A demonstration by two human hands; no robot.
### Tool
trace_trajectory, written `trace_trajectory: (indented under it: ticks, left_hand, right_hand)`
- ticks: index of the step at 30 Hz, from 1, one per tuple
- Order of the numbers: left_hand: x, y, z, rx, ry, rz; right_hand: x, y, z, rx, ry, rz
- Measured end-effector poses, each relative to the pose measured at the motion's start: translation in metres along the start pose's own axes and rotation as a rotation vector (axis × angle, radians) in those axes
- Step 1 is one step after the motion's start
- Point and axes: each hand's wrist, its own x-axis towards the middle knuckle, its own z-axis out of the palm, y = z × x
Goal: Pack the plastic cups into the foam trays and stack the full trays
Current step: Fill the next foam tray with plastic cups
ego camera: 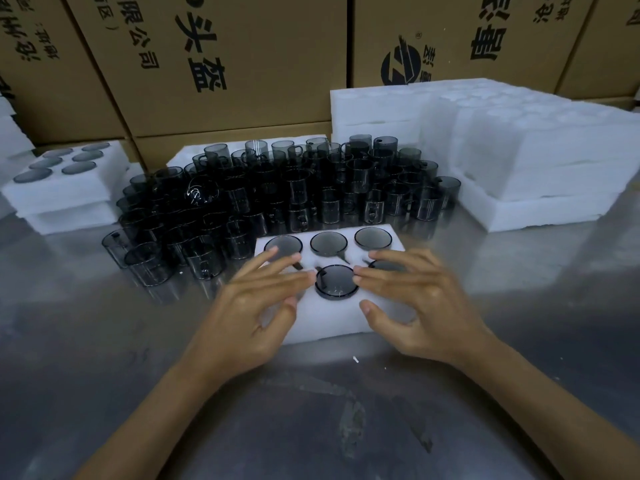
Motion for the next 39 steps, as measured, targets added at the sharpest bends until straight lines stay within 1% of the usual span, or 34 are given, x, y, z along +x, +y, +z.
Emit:
trace_trajectory:
  ticks: [3,7,13,17,20,22,25,27,28,30,32,35,37,39]
  left_hand:
    - [-0.005,-0.004,0.005,0.005,-0.011,-0.006]
    - [-0.006,-0.003,0.012,-0.001,0.037,-0.040]
    - [-0.004,-0.002,0.016,-0.015,0.068,-0.092]
    - [-0.003,0.001,0.019,-0.045,0.085,-0.142]
    - [-0.001,0.001,0.020,-0.088,0.103,-0.158]
    - [-0.001,0.001,0.020,-0.134,0.121,-0.178]
    - [-0.004,-0.002,0.017,-0.191,0.178,-0.215]
    - [-0.005,-0.006,0.013,-0.180,0.228,-0.222]
    - [-0.005,-0.009,0.011,-0.161,0.250,-0.221]
    - [-0.004,-0.014,0.008,-0.133,0.278,-0.220]
    - [-0.003,-0.017,0.007,-0.135,0.294,-0.233]
    - [-0.002,-0.019,0.006,-0.141,0.316,-0.249]
    - [-0.001,-0.018,0.006,-0.167,0.342,-0.266]
    - [0.000,-0.017,0.005,-0.222,0.392,-0.312]
  right_hand:
    - [-0.004,-0.001,0.006,0.036,0.044,0.035]
    - [-0.004,-0.003,0.010,0.085,0.100,0.085]
    - [-0.006,-0.004,0.014,0.139,0.130,0.141]
    - [0.001,-0.005,0.014,0.234,0.151,0.236]
    - [0.034,-0.004,0.012,0.264,0.164,0.351]
    - [0.066,0.004,0.018,0.238,0.082,0.417]
    - [0.117,0.020,0.040,0.186,-0.190,0.485]
    - [0.146,0.028,0.059,0.164,-0.352,0.543]
    - [0.157,0.030,0.069,0.147,-0.399,0.559]
    - [0.173,0.033,0.087,0.081,-0.440,0.572]
    - [0.179,0.033,0.101,0.003,-0.406,0.581]
    - [0.178,0.031,0.110,0.040,-0.237,0.612]
    - [0.172,0.028,0.107,0.084,-0.134,0.569]
    - [0.163,0.023,0.097,0.118,-0.074,0.475]
